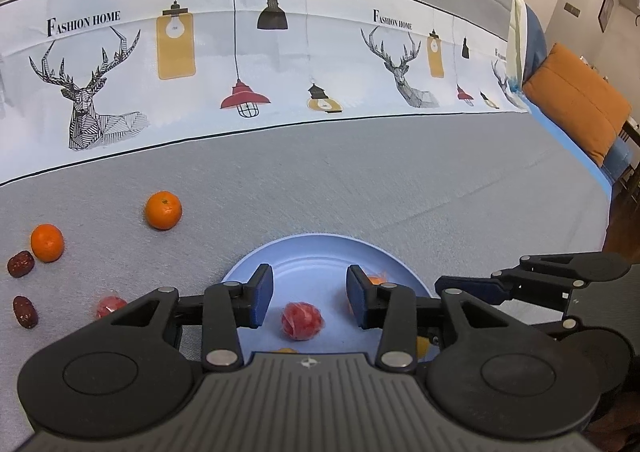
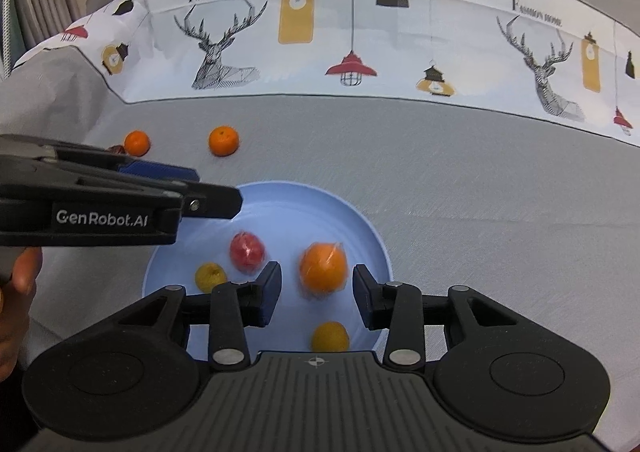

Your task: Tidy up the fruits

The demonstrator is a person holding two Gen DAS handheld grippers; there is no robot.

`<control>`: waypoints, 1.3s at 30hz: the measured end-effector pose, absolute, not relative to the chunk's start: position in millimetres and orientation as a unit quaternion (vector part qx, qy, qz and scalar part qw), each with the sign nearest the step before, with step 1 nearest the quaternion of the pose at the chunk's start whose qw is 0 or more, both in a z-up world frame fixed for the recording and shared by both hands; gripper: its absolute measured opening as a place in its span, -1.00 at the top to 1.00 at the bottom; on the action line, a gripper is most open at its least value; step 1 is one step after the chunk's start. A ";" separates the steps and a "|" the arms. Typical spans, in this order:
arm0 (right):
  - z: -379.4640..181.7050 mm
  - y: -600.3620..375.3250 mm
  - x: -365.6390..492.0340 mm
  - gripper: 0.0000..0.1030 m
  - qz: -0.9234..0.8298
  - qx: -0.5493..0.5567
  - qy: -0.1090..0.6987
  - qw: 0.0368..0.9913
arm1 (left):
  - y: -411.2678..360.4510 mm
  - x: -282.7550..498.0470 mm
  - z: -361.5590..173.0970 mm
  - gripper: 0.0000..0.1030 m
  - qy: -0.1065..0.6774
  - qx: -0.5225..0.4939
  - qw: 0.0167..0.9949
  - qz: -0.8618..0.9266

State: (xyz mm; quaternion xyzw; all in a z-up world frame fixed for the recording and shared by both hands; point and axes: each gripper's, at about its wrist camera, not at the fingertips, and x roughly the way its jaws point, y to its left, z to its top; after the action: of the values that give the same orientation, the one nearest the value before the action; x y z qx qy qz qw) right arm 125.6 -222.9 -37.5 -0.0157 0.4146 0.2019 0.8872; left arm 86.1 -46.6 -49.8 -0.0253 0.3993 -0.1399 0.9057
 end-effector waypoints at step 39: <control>-29.3 -217.8 129.4 -0.33 0.163 -0.011 0.383 0.909 | -38.3 90.2 -45.5 0.13 0.397 -0.033 0.908 -0.129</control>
State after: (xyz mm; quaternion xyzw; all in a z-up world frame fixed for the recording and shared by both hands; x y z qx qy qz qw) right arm 129.4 -217.8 -29.3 -0.0107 0.3831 0.1628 0.9092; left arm 90.2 -38.3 -45.5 -0.0328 0.3970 -0.1294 0.9081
